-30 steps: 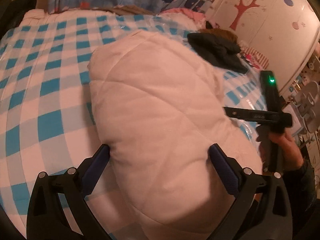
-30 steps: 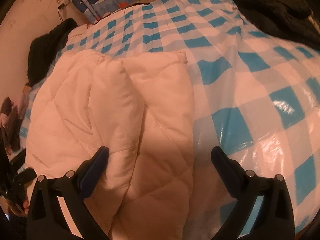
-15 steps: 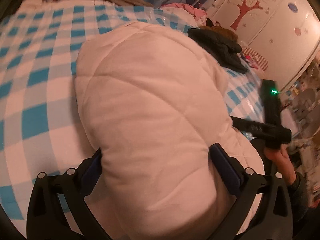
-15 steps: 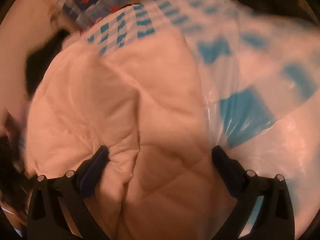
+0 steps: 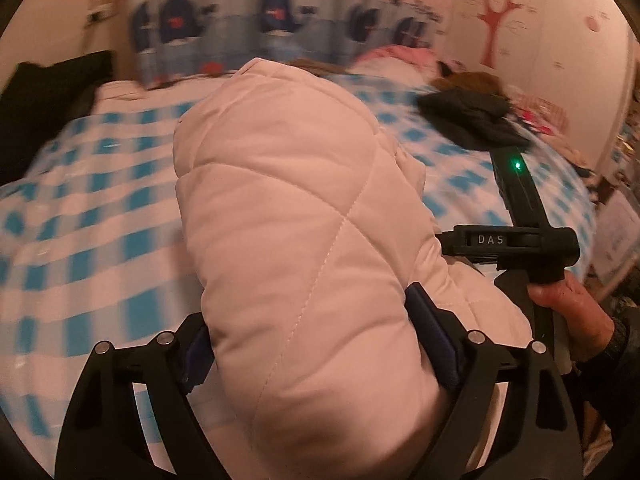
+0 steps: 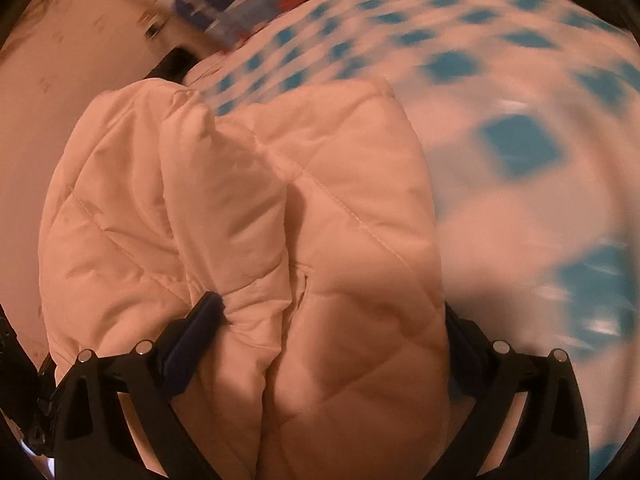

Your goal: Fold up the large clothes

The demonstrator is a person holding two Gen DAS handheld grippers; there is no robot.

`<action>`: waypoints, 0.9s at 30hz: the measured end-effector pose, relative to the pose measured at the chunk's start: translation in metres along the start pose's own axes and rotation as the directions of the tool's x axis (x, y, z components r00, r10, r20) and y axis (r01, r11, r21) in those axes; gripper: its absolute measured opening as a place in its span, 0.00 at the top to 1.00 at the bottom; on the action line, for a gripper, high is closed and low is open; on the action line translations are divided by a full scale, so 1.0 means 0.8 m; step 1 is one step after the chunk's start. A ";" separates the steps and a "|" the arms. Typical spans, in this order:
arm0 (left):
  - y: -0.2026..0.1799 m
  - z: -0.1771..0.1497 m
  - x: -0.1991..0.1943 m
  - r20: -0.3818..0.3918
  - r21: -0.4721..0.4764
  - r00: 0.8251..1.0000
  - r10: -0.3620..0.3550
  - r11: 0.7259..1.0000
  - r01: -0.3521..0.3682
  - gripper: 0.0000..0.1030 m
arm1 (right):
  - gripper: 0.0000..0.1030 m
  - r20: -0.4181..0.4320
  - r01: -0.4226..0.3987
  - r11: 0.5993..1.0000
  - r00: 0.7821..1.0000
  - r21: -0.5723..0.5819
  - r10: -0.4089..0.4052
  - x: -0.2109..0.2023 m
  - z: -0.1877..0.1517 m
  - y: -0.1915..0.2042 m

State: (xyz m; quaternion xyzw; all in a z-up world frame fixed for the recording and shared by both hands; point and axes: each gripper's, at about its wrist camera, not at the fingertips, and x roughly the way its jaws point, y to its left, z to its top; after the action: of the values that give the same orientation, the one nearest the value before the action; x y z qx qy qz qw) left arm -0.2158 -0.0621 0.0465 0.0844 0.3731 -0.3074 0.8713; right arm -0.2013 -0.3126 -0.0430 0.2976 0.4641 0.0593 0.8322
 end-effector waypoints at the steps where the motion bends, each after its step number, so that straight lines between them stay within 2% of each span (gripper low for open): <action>1: 0.025 -0.003 -0.011 0.000 -0.013 0.999 0.035 0.999 -0.035 0.20 | 0.05 -0.010 -0.008 0.999 1.000 -0.031 0.007 0.019 0.004 0.029; 5: 0.123 -0.015 -0.043 -0.015 -0.087 0.990 0.141 0.986 -0.142 0.20 | 0.05 -0.035 -0.023 0.991 0.999 -0.134 0.019 0.094 0.012 0.135; 7: 0.177 -0.026 -0.044 -0.048 -0.141 0.983 0.178 0.973 -0.183 0.20 | 0.05 -0.031 -0.005 0.981 1.000 -0.196 -0.001 0.133 0.012 0.176; 9: 0.228 -0.046 -0.032 -0.102 -0.221 0.979 0.177 0.955 -0.196 0.18 | 0.05 -0.038 0.005 0.972 0.999 -0.235 -0.014 0.165 0.008 0.196; 12: 0.275 -0.080 -0.022 -0.111 -0.321 0.988 0.105 0.937 -0.136 0.14 | 0.05 -0.097 -0.029 0.974 0.995 -0.225 0.007 0.177 0.012 0.200; 15: 0.272 -0.089 -0.036 -0.071 -0.300 0.991 0.115 0.945 -0.131 0.14 | 0.05 -0.119 -0.028 0.975 0.993 -0.221 0.002 0.147 0.023 0.194; 17: 0.260 -0.088 -0.055 -0.015 -0.272 0.981 0.191 0.944 -0.188 0.14 | 0.05 -0.020 0.002 0.974 1.000 -0.229 -0.006 0.109 0.028 0.206; 18: 0.255 -0.086 -0.068 0.031 -0.259 0.973 0.230 0.942 -0.215 0.14 | 0.05 0.029 -0.010 0.971 0.999 -0.241 0.017 0.090 0.032 0.215; 20: 0.256 -0.078 -0.086 0.096 -0.274 0.962 0.256 0.936 -0.222 0.14 | 0.05 0.084 -0.047 0.960 0.994 -0.274 0.072 0.069 0.046 0.248; 21: 0.263 -0.069 -0.091 0.123 -0.300 0.962 0.244 0.933 -0.199 0.14 | 0.05 0.098 -0.062 0.952 0.991 -0.300 0.095 0.067 0.053 0.269; 23: 0.269 -0.054 -0.086 0.130 -0.313 0.966 0.223 0.934 -0.173 0.14 | 0.05 0.067 -0.104 0.933 0.989 -0.346 0.135 0.086 0.066 0.316; 25: 0.269 -0.044 -0.064 0.102 -0.292 0.975 0.195 0.943 -0.158 0.14 | 0.05 -0.003 -0.179 0.931 0.982 -0.317 0.187 0.117 0.071 0.341; 26: 0.264 -0.042 -0.045 0.071 -0.284 0.984 0.162 0.949 -0.135 0.13 | 0.05 -0.033 -0.167 0.942 0.986 -0.290 0.164 0.146 0.072 0.347; 27: 0.258 -0.042 -0.033 0.054 -0.268 0.982 0.180 0.950 -0.159 0.10 | 0.05 -0.033 -0.110 0.953 0.994 -0.284 0.105 0.174 0.069 0.344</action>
State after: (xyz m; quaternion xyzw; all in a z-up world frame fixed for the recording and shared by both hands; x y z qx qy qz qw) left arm -0.1266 0.1277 0.0244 -0.0121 0.3678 -0.1824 0.9118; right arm -0.0295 -0.0601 0.0276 0.1989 0.4413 0.1735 0.8577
